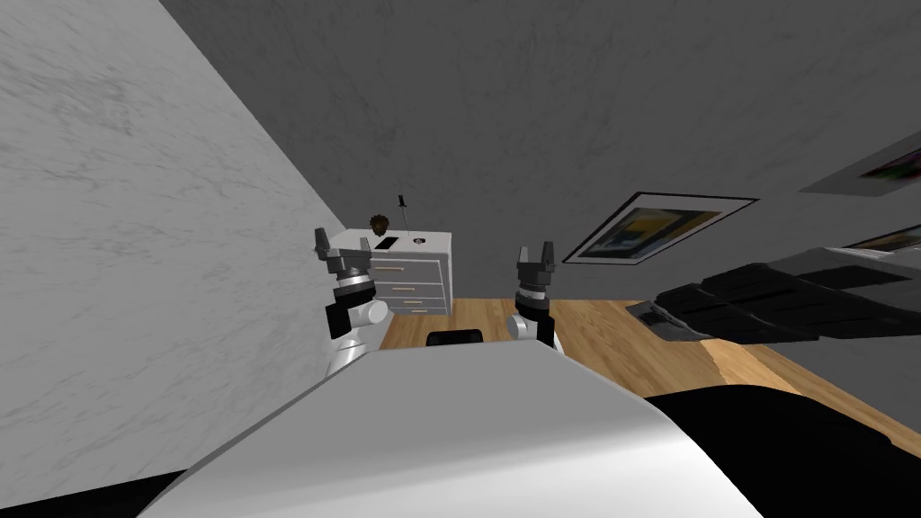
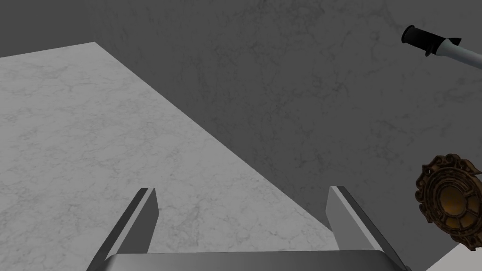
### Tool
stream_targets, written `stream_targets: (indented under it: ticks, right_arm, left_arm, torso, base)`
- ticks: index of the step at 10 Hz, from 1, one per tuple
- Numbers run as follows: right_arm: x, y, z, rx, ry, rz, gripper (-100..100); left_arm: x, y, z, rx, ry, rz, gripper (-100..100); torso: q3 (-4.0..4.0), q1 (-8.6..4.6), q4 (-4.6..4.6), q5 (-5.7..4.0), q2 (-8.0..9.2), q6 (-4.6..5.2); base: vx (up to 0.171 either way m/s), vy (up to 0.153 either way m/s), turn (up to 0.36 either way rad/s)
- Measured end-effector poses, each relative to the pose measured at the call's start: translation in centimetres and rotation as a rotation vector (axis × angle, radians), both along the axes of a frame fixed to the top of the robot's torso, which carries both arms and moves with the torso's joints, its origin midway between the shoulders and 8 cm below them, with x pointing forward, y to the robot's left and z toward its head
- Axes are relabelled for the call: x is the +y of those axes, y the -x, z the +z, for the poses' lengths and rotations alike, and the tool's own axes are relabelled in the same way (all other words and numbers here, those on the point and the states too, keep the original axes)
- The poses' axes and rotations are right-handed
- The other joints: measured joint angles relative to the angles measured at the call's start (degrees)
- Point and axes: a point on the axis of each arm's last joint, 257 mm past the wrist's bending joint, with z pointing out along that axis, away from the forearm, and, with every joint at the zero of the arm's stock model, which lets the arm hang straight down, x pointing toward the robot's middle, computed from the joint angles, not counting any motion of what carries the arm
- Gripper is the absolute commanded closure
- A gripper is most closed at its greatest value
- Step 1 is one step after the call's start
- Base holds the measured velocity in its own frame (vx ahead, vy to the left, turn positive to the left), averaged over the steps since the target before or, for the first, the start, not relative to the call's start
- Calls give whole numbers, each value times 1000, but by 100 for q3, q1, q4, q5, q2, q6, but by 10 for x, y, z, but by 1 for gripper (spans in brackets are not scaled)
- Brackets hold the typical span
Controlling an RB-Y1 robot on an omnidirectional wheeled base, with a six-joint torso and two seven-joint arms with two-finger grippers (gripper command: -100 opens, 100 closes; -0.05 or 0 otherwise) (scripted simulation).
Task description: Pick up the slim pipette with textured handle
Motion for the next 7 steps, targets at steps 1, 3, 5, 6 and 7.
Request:
stream_targets:
  ticks: [1, 3, 5, 6, 7]
  right_arm:
    - [0, 0, 0, 0, 0, 0, 0]
    - [0, 0, 0, 0, 0, 0, 0]
    - [0, 0, 0, 0, 0, 0, 0]
    - [0, 0, 0, 0, 0, 0, 0]
    - [0, 0, 0, 0, 0, 0, 0]
  left_arm:
    - [7, -3, 5, -18, 19, 7, -100]
    - [18, -8, 9, -43, 52, 19, -100]
    - [31, -13, 11, -67, 85, 34, -100]
    - [37, -14, 13, -77, 98, 41, -100]
    - [44, -18, 15, -92, 121, 50, -100]
  torso:
    - [-6, 5, -2, 2, -11, 2]
    - [-12, 10, -5, 3, -19, 2]
    - [-7, 13, -3, 4, -12, 2]
    - [-10, 20, -4, 4, -17, -1]
    - [-13, 14, -5, 4, -23, 1]
  base:
    - [-44, -78, -37]
    - [-59, -90, -59]
    - [-67, -83, -61]
    - [-40, -91, -79]
    - [-39, -83, -37]
